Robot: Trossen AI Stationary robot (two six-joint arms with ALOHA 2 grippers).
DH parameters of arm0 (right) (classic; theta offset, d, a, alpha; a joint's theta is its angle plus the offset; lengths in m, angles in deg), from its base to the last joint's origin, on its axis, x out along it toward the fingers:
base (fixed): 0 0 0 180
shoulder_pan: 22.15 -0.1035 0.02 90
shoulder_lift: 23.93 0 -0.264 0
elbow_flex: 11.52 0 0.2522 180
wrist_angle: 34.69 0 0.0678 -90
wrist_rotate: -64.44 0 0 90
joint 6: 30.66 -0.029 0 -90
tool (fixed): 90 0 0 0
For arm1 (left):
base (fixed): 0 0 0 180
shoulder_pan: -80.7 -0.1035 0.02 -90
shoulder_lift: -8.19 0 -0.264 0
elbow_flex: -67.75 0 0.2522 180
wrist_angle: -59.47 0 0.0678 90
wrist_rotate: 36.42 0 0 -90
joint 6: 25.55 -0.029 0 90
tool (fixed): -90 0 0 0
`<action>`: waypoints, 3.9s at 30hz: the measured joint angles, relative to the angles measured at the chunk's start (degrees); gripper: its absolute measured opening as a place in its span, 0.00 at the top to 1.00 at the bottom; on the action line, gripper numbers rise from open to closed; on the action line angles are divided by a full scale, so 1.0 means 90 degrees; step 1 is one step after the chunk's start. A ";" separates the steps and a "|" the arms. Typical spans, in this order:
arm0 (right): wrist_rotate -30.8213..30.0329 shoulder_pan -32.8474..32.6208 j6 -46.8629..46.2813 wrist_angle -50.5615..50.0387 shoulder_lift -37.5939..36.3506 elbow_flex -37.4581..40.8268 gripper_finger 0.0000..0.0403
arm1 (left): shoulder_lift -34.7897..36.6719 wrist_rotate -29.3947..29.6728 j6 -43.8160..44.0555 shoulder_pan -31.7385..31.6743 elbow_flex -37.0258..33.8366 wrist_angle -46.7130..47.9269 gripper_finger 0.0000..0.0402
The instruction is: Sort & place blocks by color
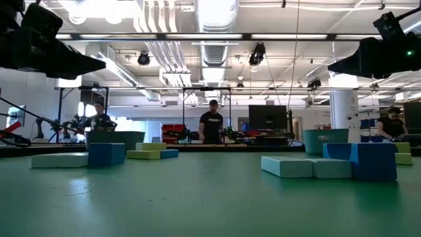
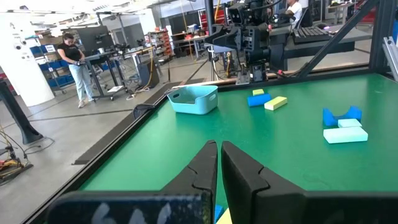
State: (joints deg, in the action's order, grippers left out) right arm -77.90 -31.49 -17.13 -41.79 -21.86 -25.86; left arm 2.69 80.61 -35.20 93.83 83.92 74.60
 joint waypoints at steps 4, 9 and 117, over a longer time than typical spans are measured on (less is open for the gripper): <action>0.0000 0.0000 0.0369 0.0001 0.0000 0.0000 0.55 | 0.0000 0.0000 0.0000 -0.0001 0.0001 -0.0002 0.98; 0.0003 0.0000 0.0240 -0.0004 0.0000 0.0000 0.55 | 0.0000 0.0000 0.0000 0.0002 0.0001 -0.0001 0.98; 0.2310 0.0000 -0.0929 0.2602 0.2540 -0.1127 0.55 | -0.8253 -0.0168 0.4813 -0.1795 0.4473 0.1787 1.00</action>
State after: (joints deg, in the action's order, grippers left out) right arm -57.11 -31.49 -25.49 -18.37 1.00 -36.00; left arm -71.58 79.10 8.12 77.67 124.18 90.68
